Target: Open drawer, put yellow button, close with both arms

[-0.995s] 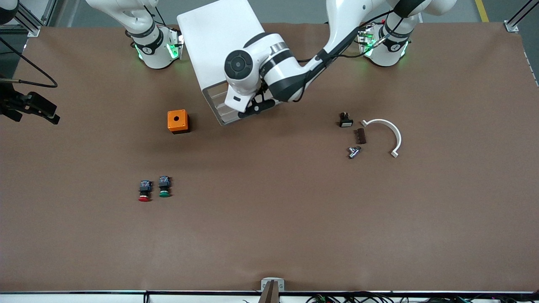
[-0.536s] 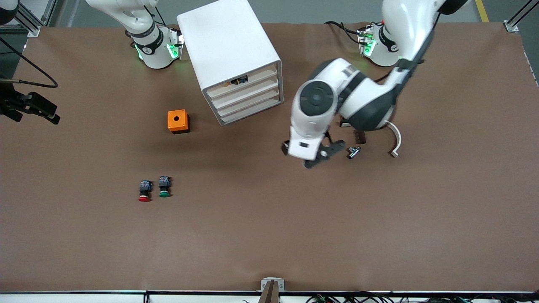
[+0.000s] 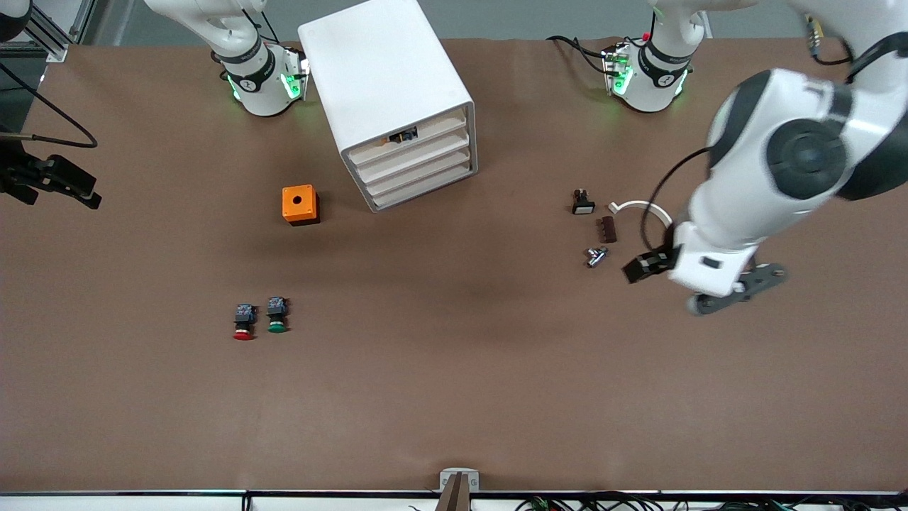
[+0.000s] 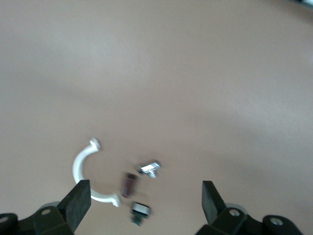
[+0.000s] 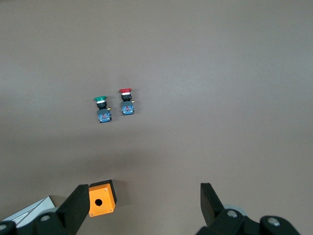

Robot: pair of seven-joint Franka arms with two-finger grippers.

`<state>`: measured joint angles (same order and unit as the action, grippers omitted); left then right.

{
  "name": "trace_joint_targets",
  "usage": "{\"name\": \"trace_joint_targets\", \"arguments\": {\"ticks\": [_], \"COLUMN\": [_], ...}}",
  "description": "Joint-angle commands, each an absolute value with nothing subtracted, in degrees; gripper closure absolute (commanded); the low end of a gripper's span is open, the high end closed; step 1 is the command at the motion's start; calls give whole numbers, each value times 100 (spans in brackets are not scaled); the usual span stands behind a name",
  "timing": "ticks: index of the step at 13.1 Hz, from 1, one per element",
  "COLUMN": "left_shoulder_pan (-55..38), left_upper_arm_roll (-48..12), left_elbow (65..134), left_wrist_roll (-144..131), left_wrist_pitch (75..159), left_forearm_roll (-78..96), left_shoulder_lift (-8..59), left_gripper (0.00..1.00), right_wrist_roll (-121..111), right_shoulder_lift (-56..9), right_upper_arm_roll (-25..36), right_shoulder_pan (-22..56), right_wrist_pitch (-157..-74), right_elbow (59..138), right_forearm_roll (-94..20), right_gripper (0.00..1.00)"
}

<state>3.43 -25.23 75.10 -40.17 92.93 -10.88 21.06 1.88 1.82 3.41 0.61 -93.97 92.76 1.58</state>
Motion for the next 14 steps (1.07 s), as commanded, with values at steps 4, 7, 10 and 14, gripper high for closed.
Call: {"name": "trace_joint_targets", "arguments": {"ticks": [4, 7, 10, 14], "left_shoulder_pan": [1571, 1871, 1295, 396], "left_upper_arm_roll": [-2628, -2584, -1709, -554], "left_elbow": [7690, 7708, 8190, 8867], "left_wrist_roll": [-1911, -1153, -818, -545], "left_wrist_pitch": [8781, 8587, 8561, 8596], "left_forearm_roll": [-1099, -767, -440, -167], "left_shoulder_lift": [1337, 1029, 450, -218], "left_gripper": [0, 0, 0, 0], "right_wrist_roll": [211, 273, 246, 237], "right_shoulder_lift": [167, 158, 158, 158], "right_upper_arm_roll": [246, 255, 264, 264], "right_shoulder_pan": [-97, -105, -105, -105], "right_wrist_pitch": [-9343, -9334, -9334, -9308], "right_elbow": [9237, 9237, 9237, 9237], "right_forearm_roll": [220, 220, 220, 211], "right_gripper": [0, 0, 0, 0]}}
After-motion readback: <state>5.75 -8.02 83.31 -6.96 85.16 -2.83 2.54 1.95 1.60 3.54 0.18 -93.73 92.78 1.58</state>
